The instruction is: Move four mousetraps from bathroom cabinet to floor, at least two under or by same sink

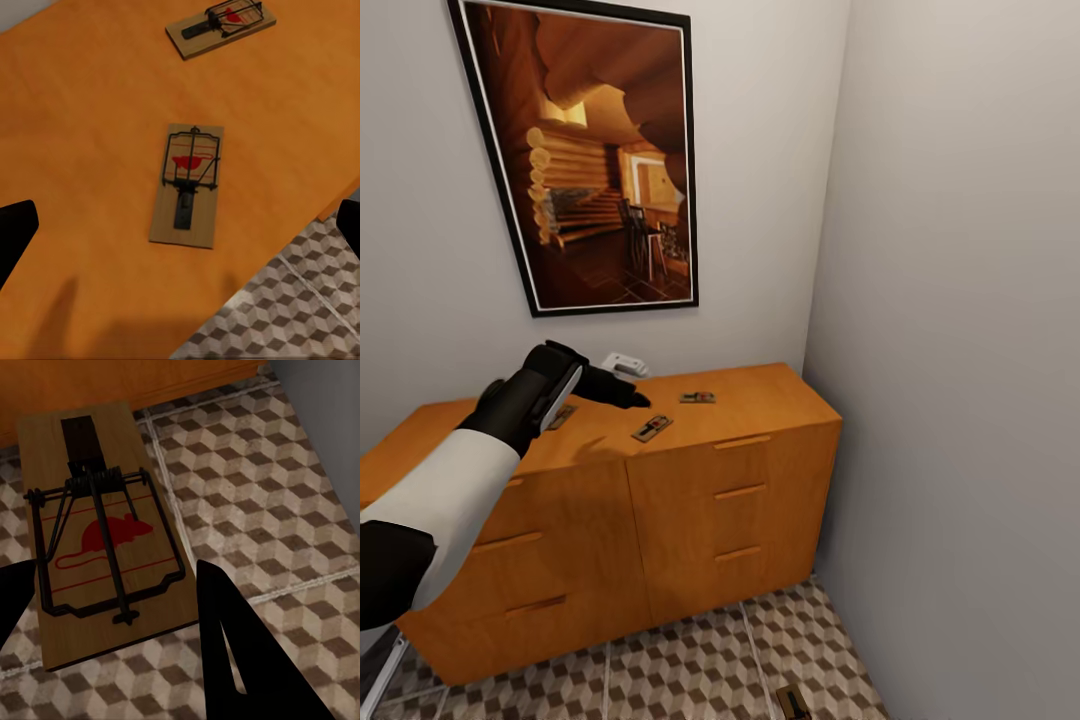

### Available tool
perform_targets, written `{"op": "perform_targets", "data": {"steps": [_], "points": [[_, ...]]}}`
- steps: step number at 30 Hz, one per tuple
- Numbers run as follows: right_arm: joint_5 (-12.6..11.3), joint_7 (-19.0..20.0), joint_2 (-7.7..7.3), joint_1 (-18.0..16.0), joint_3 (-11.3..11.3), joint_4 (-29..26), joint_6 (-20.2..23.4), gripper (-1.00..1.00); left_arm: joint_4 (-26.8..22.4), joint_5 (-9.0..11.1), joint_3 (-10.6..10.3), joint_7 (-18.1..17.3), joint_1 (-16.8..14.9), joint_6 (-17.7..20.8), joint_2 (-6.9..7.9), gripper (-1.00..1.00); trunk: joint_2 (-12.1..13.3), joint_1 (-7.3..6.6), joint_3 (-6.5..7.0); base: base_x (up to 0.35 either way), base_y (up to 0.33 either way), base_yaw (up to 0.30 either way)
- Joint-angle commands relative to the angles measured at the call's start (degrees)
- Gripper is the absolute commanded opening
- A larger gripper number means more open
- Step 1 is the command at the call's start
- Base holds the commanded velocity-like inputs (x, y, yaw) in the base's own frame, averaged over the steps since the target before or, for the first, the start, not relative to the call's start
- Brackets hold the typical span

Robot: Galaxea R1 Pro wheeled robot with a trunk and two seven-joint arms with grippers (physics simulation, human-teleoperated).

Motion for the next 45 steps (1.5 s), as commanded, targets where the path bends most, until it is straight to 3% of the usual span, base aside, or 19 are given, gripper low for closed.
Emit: {"op": "perform_targets", "data": {"steps": [1,10,45], "points": [[-0.28,0.22,0.02,-0.04,-0.1,0.05,-0.2,-1.0,-0.06,-0.13,-0.9,-0.2,-0.06,0.12,0.06,1.0,-0.04,0.0,-0.13,0.0,0.0,0.0],[-0.28,0.22,0.02,-0.04,-0.1,0.05,-0.2,-1.0,-0.12,-0.13,-2.81,-0.2,-0.07,0.05,0.06,1.0,-0.04,0.0,-0.31,0.0,0.0,0.0],[-0.28,0.22,0.02,-0.04,-0.1,0.05,-0.2,-1.0,0.12,-0.09,-3.19,-0.2,-0.07,0.04,0.08,1.0,-0.04,0.0,-0.89,0.0,0.0,0.0]]}}
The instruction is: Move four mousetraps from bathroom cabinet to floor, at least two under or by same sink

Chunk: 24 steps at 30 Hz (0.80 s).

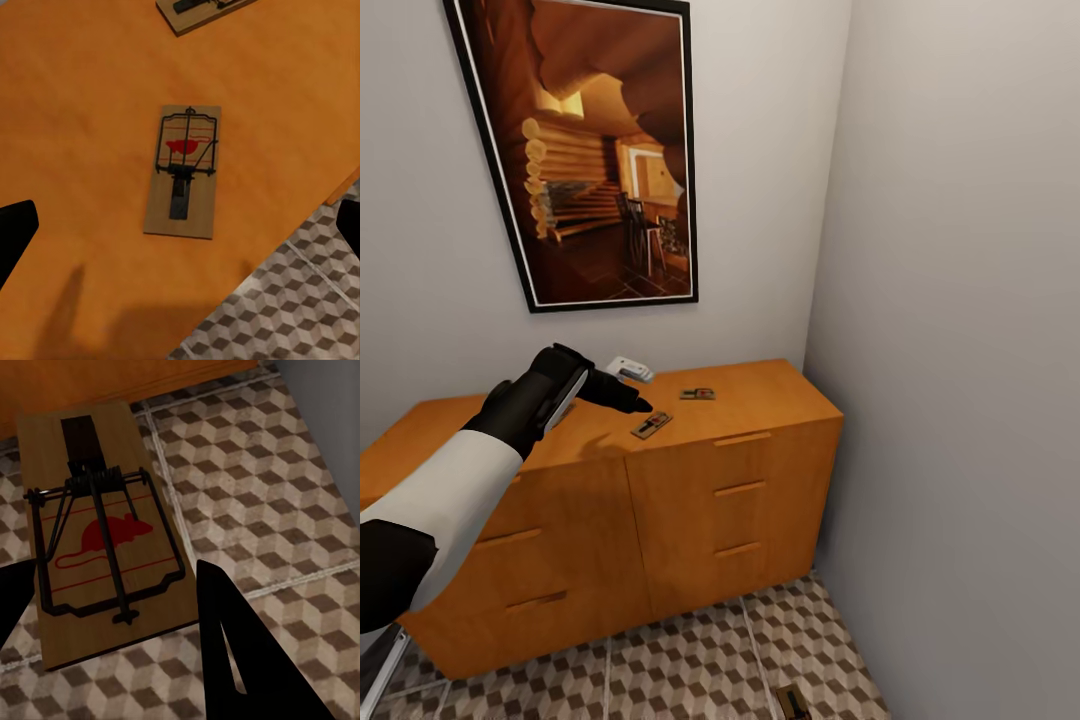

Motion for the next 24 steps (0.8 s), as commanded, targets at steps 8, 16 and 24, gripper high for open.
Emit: {"op": "perform_targets", "data": {"steps": [8,16,24], "points": [[-0.28,0.22,0.02,-0.04,-0.1,0.05,-0.21,-1.0,1.11,-0.1,-0.71,-0.2,0.25,0.17,0.05,1.0,-0.04,0.0,-0.55,0.0,0.0,0.0],[-0.28,0.22,0.02,-0.04,-0.1,0.05,-0.21,-1.0,1.45,-0.1,-1.8,-0.2,0.81,0.17,0.01,1.0,-0.04,0.0,-0.61,0.0,0.0,0.0],[-0.28,0.22,0.02,-0.04,-0.1,0.05,-0.21,-1.0,1.83,-0.12,-2.7,-0.2,1.44,-0.23,-0.04,1.0,-0.04,0.0,-0.73,0.0,0.0,0.0]]}}
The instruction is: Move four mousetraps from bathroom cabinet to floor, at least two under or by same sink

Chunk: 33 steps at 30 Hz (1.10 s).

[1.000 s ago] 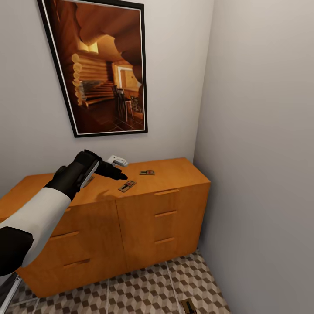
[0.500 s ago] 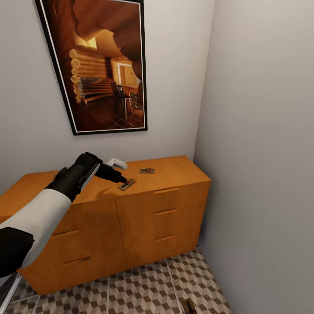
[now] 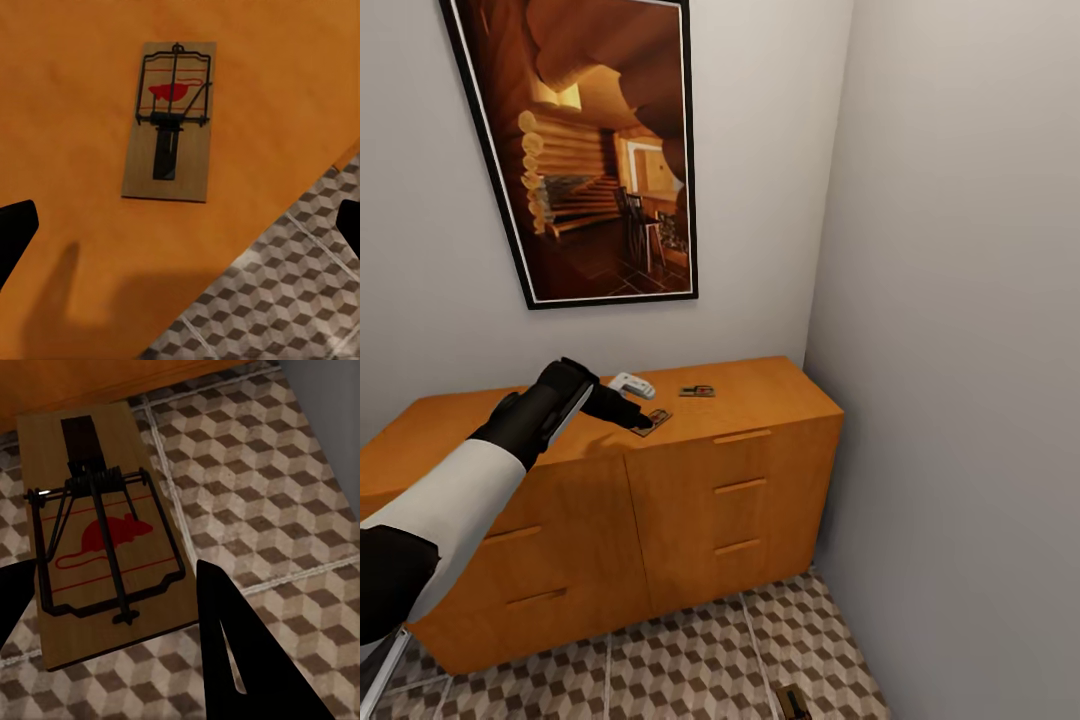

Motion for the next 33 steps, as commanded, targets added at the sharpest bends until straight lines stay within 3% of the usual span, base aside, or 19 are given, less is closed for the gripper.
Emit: {"op": "perform_targets", "data": {"steps": [1,24,33], "points": [[-0.28,0.22,0.02,-0.04,-0.1,0.05,-0.2,-1.0,-0.05,-0.09,-0.23,-0.21,-0.02,-0.27,0.06,1.0,-0.03,0.0,-0.12,0.0,0.0,0.0],[-0.28,0.22,0.02,-0.04,-0.1,0.05,-0.2,-1.0,-0.02,-0.05,-0.31,-0.29,0.03,-1.73,0.06,1.0,-0.03,0.0,-0.59,0.001,0.0,0.0],[-0.28,0.22,0.02,-0.04,-0.1,0.05,-0.2,-1.0,0.03,-0.05,-0.31,-0.29,0.11,-1.89,0.06,1.0,-0.03,0.0,-0.59,0.114,0.0,0.0]]}}
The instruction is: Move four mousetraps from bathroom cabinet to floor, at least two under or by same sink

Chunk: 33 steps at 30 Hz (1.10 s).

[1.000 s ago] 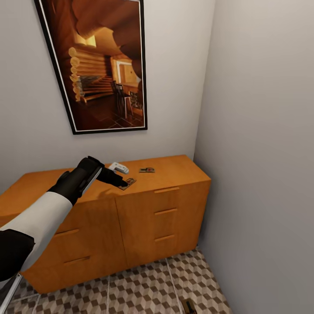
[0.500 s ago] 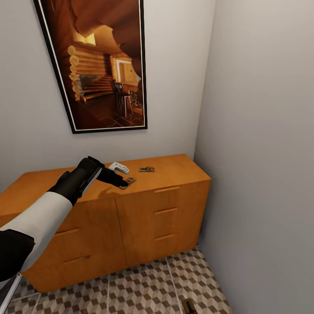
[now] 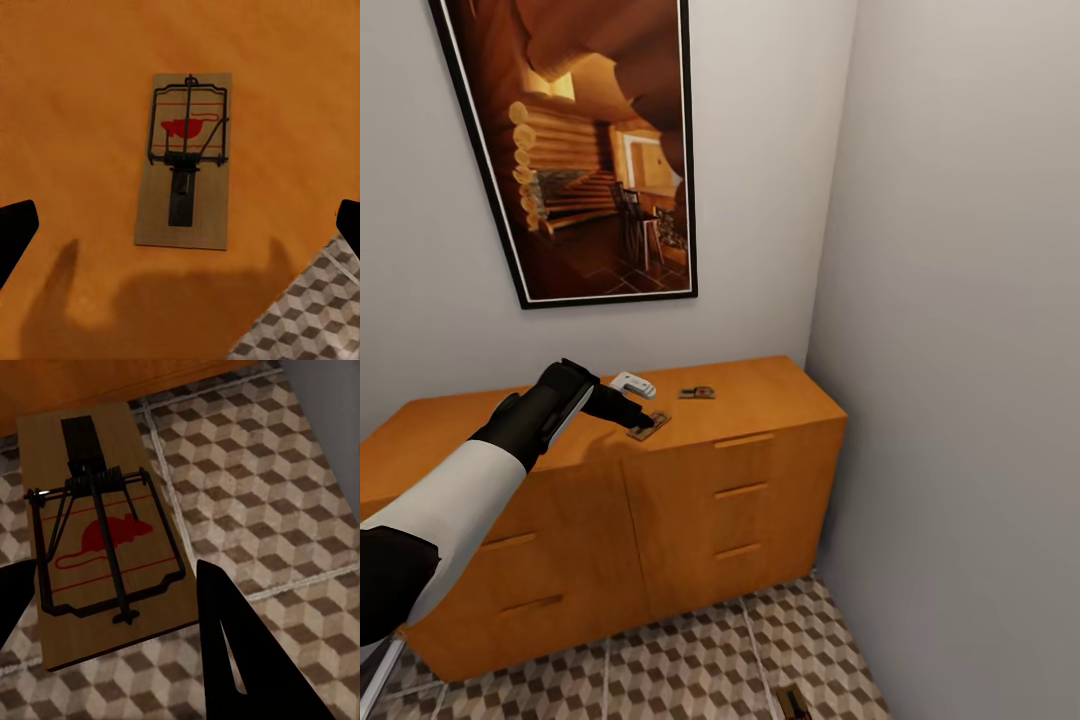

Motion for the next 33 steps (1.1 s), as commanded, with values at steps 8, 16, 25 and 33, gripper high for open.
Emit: {"op": "perform_targets", "data": {"steps": [8,16,25,33], "points": [[-0.28,0.22,0.02,-0.04,-0.1,0.05,-0.2,-1.0,-0.03,-0.11,-0.18,-0.21,0.06,0.16,0.06,1.0,-0.03,0.01,-0.06,0.028,0.0,0.0],[-0.28,0.22,0.02,-0.04,-0.1,0.05,-0.2,-1.0,0.03,-0.11,-0.18,-0.21,0.53,0.16,0.06,1.0,-0.03,0.01,-0.06,0.002,0.0,0.0],[-0.28,0.22,0.02,-0.04,-0.1,0.05,-0.2,-1.0,0.06,-0.11,-0.18,-0.21,0.72,0.12,0.06,1.0,-0.03,0.01,-0.14,0.0,0.0,0.0],[-0.28,0.22,0.02,-0.04,-0.1,0.05,-0.2,-1.0,0.02,-0.11,-0.18,-0.21,0.77,-0.12,0.06,1.0,-0.03,0.01,-0.4,0.022,0.0,0.0]]}}
